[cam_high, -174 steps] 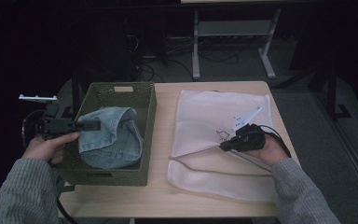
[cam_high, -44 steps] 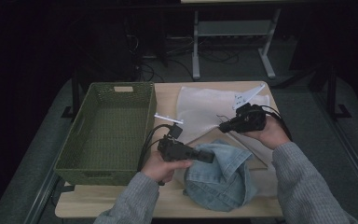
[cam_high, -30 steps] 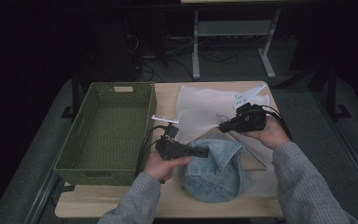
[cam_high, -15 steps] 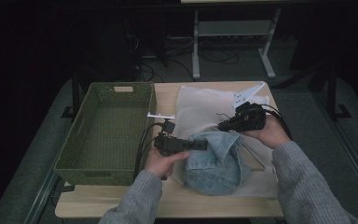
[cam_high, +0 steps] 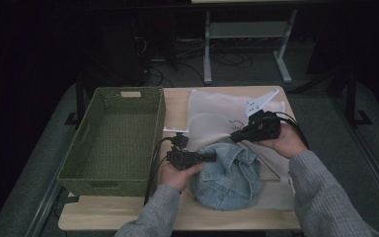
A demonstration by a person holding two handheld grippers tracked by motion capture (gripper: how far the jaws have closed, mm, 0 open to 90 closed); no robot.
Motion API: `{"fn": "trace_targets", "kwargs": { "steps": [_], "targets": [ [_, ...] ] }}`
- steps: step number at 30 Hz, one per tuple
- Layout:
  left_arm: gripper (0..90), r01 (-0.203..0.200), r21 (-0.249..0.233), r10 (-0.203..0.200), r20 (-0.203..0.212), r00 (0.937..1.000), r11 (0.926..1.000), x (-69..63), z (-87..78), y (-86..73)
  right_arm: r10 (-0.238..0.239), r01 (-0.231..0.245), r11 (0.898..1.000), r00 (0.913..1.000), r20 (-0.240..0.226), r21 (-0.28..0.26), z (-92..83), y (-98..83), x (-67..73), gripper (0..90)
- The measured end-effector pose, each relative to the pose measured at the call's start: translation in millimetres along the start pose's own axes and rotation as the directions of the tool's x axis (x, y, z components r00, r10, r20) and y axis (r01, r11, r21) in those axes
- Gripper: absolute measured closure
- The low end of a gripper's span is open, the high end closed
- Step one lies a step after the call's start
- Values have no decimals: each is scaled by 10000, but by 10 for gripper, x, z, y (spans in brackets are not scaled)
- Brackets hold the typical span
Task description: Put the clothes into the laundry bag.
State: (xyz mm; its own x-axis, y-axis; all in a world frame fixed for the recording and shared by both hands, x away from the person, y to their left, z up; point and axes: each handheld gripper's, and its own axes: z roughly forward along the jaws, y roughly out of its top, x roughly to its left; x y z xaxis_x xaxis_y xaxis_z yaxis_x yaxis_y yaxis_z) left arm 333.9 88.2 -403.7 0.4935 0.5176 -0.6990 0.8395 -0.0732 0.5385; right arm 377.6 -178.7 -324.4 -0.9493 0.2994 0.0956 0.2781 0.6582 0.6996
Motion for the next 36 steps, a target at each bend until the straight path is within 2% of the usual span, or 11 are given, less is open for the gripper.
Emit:
{"fn": "trace_targets", "kwargs": {
  "steps": [5,10,15,19,23,25,27,28,31,36],
  "targets": [
    [740,264,-51,-266,-557,9981,9996,40,80,-47,-49,50,10000,9999,-166,21,35,5,15,876],
    [736,437,-146,-444,-549,9975,9989,55,93,-51,-17,20,10000,9994,-341,77,56,-6,13,875],
    [696,310,-100,-314,-440,9985,9995,16,50,-82,-2,7,9997,9998,-204,235,59,-16,7,875],
    [633,48,113,-43,-441,9990,9999,-18,-18,-109,21,-18,9997,9999,-124,248,53,-22,4,875],
    [523,-10,208,18,-367,9993,9998,-38,-85,-135,16,-14,9998,10000,-87,209,40,-23,2,875],
    [552,-104,172,109,-318,9994,9998,-48,-107,-155,27,-26,9998,10000,-73,203,38,-23,7,875],
    [667,-15,45,17,-300,9995,10000,-42,-92,-162,20,-18,9999,9999,-120,165,39,-19,8,875],
    [696,63,-75,-65,-249,9997,10000,-36,-75,-162,2,0,9999,9999,-143,131,41,-12,14,875],
    [730,297,-480,-315,-354,9989,9984,-31,-18,-154,-106,108,9999,9997,-230,103,37,14,55,875],
    [739,665,-1157,-730,-531,9959,9911,-31,21,-122,-258,257,9997,9990,-360,-51,-40,41,90,876]
  ]
}}
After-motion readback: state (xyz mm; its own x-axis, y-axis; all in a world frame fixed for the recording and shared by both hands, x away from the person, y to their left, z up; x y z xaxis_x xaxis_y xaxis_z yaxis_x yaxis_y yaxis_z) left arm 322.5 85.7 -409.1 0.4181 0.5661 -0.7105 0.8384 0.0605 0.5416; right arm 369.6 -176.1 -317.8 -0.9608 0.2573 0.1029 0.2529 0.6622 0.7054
